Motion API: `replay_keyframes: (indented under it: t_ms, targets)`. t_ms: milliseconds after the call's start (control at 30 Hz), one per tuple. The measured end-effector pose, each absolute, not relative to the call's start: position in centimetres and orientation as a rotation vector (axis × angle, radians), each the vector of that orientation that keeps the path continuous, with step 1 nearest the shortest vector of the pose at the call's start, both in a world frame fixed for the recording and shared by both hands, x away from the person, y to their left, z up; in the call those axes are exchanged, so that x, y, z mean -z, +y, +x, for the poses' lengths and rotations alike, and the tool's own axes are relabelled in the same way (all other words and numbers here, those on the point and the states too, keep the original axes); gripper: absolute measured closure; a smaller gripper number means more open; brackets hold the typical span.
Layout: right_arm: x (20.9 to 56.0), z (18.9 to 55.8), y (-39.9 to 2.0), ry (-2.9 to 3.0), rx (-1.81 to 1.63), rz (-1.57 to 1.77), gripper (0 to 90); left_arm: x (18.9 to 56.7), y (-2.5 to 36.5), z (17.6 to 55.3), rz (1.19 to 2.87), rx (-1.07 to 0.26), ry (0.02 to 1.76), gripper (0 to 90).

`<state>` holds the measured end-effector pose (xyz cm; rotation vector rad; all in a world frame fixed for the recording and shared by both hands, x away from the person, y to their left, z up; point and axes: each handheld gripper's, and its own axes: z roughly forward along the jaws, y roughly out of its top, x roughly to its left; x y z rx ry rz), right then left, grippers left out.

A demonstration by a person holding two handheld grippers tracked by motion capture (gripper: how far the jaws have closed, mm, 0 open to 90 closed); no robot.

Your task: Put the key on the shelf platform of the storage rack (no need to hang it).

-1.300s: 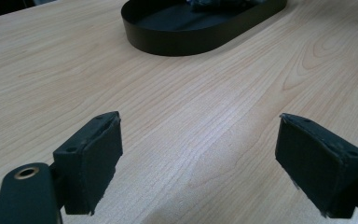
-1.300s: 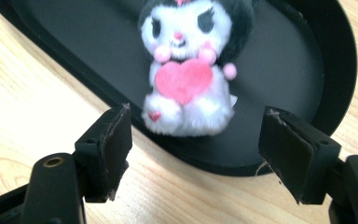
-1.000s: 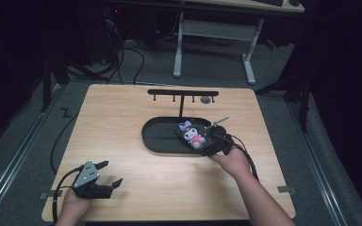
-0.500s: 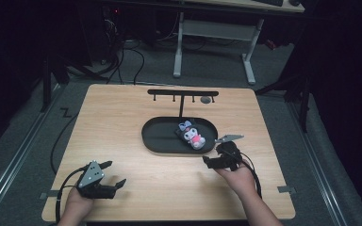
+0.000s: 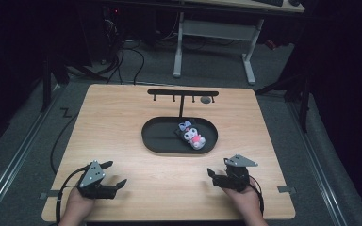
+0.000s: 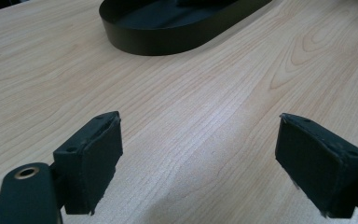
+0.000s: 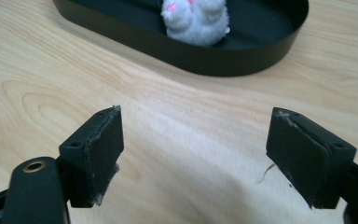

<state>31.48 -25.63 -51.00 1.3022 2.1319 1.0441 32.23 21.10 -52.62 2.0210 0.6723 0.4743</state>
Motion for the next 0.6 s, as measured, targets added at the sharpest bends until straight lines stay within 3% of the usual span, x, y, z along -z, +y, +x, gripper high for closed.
replay_keyframes:
  t_ms: [267,600]
  targets:
    - [52.1,28.5,-26.0,2.057,-1.069,1.279,16.4,52.1,21.2,32.1,1.936,-0.464,0.68,15.4]
    - [52.0,29.2,-26.3,2.041,-1.084,1.272,16.2,52.3,21.4,31.8,1.971,-0.471,0.667,15.3]
